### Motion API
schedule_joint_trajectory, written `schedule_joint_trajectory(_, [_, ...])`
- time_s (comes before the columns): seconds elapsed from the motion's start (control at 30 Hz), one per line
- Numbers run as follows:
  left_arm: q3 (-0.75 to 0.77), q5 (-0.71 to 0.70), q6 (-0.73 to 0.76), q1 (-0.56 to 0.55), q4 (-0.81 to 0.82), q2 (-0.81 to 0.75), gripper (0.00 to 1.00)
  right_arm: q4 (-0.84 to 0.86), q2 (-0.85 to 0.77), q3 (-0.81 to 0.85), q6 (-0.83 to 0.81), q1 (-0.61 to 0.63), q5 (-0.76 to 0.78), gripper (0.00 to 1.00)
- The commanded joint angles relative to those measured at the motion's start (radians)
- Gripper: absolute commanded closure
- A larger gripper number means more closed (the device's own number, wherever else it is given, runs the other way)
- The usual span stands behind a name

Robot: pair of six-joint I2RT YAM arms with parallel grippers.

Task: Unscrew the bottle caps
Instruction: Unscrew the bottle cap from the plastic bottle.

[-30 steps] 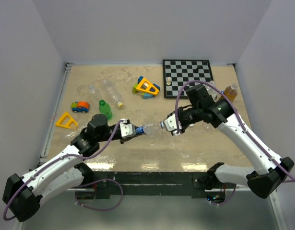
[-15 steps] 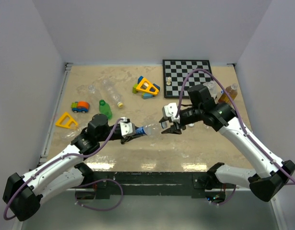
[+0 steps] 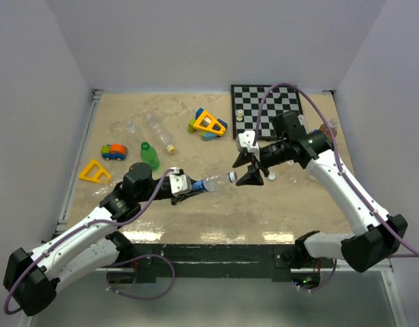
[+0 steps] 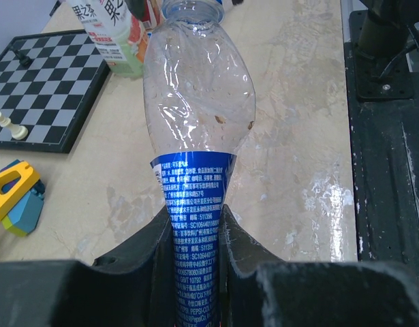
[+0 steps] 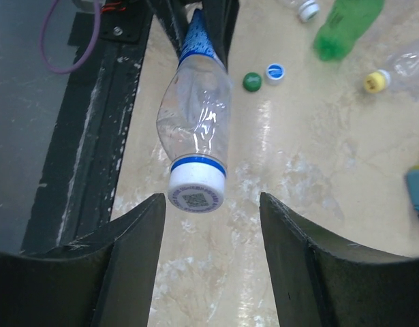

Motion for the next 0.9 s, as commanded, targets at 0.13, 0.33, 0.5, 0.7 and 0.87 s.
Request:
schedule_joint_trajectory(0.13, [0.014,0.035,-0.015,-0.006,0.065,-0.021,1.00,-0.143,0.029,0.038,-0.119,0.001,-0.067,0.41])
schedule_joint_trajectory(0.33, [0.014,0.030,-0.018,-0.006,0.067,-0.020,1.00,-0.169,0.054,0.073,-0.128,0.003,-0.117,0.41])
schedule_joint_trajectory(0.5, [0.018,0.028,-0.033,-0.006,0.071,-0.010,1.00,-0.137,0.066,0.067,-0.084,0.003,-0.146,0.41])
schedule_joint_trajectory(0.7, [0.024,0.013,-0.056,-0.006,0.076,0.000,1.00,-0.086,0.068,0.058,-0.019,0.003,-0.153,0.49])
schedule_joint_trajectory(0.87, [0.030,0.004,-0.070,-0.006,0.078,0.010,1.00,-0.074,0.068,0.046,-0.012,0.003,-0.153,0.67])
